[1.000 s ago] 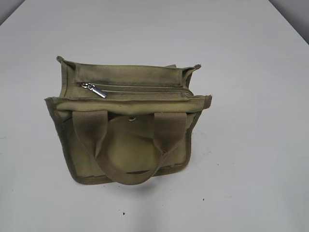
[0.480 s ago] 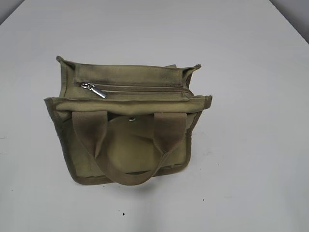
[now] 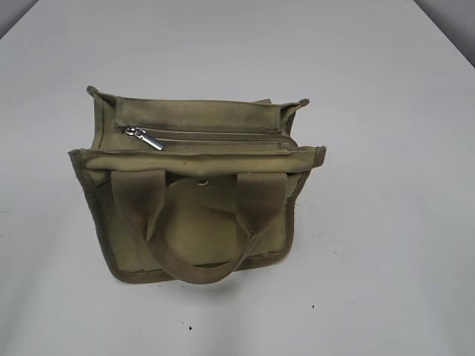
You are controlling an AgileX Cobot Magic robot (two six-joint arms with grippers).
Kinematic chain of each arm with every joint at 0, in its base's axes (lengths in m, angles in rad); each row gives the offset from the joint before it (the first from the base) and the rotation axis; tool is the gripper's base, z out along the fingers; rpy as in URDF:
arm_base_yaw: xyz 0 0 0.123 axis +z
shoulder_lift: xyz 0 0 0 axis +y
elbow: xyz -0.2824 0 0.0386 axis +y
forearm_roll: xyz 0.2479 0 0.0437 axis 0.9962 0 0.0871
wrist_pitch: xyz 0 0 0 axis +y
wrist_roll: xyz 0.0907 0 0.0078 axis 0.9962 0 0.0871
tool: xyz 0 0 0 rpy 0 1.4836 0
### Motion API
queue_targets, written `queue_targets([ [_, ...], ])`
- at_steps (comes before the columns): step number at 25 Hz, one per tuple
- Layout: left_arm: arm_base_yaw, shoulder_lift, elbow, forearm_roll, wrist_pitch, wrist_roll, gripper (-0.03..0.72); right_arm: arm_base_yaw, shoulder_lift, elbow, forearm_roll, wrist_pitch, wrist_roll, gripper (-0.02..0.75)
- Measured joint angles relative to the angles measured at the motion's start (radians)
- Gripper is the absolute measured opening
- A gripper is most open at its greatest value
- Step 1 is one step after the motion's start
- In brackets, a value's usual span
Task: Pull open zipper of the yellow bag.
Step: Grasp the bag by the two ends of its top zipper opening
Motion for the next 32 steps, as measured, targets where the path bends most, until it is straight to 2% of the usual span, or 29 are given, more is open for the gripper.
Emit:
queue_targets([
  [2, 0.0, 0.106, -0.013, -0.096, -0.044, 0.012, 0.35, 0.023, 0.045, -0.02, 0.001, -0.045, -0.033, 0.582],
  [5, 0.0, 0.275, -0.045, -0.265, -0.052, 0.113, 0.35, 0.076, 0.134, -0.046, 0.001, -0.114, -0.1, 0.582],
  [7, 0.0, 0.392, -0.083, -0.387, -0.033, 0.195, 0.35, 0.114, 0.206, -0.052, 0.001, -0.161, -0.134, 0.582],
  [10, -0.001, 0.605, -0.154, -0.505, 0.039, 0.274, 0.349, 0.16, 0.339, -0.069, 0.005, -0.222, -0.161, 0.582],
  [18, -0.002, 1.003, -0.349, -0.556, 0.236, 0.312, 0.349, 0.239, 0.724, -0.296, 0.085, -0.29, -0.265, 0.577],
  [24, -0.005, 1.162, -0.414, -0.589, 0.291, 0.313, 0.349, 0.326, 0.916, -0.456, 0.122, -0.361, -0.338, 0.523],
  [29, -0.079, 1.197, -0.418, -0.59, 0.298, 0.313, 0.349, 0.419, 1.058, -0.533, 0.124, -0.423, -0.377, 0.512],
  [32, -0.134, 1.2, -0.421, -0.59, 0.226, 0.313, 0.349, 0.473, 1.135, -0.568, 0.125, -0.454, -0.389, 0.511],
])
